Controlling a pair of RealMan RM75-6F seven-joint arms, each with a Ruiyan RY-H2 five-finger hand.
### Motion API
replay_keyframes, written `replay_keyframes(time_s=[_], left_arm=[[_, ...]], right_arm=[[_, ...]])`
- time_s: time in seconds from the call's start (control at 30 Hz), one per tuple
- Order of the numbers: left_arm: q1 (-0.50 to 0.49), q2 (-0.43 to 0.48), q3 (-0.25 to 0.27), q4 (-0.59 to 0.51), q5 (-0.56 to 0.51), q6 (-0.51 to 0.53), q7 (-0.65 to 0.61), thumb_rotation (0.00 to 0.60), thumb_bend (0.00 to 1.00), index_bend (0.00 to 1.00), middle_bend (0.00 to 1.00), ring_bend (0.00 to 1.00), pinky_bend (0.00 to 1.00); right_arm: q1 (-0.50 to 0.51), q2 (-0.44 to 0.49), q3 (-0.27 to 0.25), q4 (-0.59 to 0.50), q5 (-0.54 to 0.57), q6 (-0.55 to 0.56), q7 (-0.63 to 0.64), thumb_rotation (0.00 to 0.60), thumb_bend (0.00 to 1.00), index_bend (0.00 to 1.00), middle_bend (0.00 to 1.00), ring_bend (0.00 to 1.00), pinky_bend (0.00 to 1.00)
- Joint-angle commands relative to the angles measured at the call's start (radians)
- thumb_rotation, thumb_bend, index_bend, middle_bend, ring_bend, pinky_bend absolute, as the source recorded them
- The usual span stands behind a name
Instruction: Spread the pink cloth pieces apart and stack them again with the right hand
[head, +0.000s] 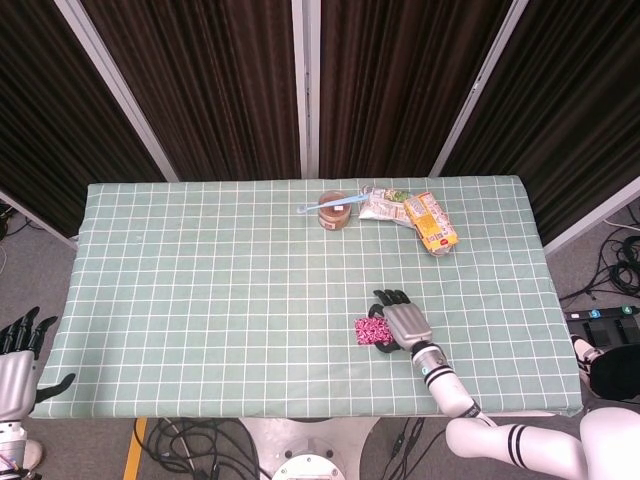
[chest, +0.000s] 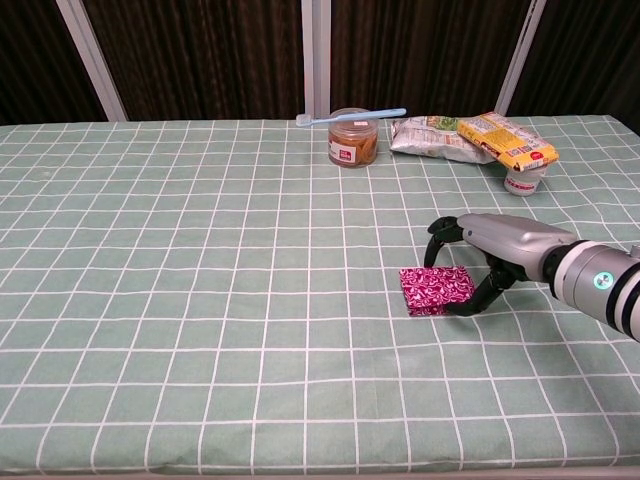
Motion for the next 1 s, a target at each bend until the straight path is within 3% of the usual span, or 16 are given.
replay_keyframes(time_s=[0.03, 0.7, 1.0], left_arm=[[0.000, -0.001, -0.001, 0.001, 0.000, 0.001, 0.000, 0.600, 0.16, 0.22, 0.15, 0.11, 0.13], [0.002, -0.001, -0.002, 0.002, 0.001, 0.001, -0.002, 0.600, 0.16, 0.22, 0.15, 0.11, 0.13], [-0.002, 0.001, -0.008, 0.004, -0.001, -0.002, -0.004, 0.600, 0.16, 0.22, 0.15, 0.11, 0.13]], right_arm=[[-0.002, 0.000, -0.002, 0.000, 0.000, 0.002, 0.002, 0.549, 0.17, 0.33, 0.06, 0.00, 0.00], [-0.020, -0.004, -0.019, 0.004, -0.008, 0.009, 0.021, 0.535, 0.17, 0.27, 0.06, 0.00, 0.00], [-0.096, 0.137, 0.025, -0.079, -0.095, 0.166, 0.117, 0.530, 0.17, 0.23, 0.05, 0.00, 0.00]])
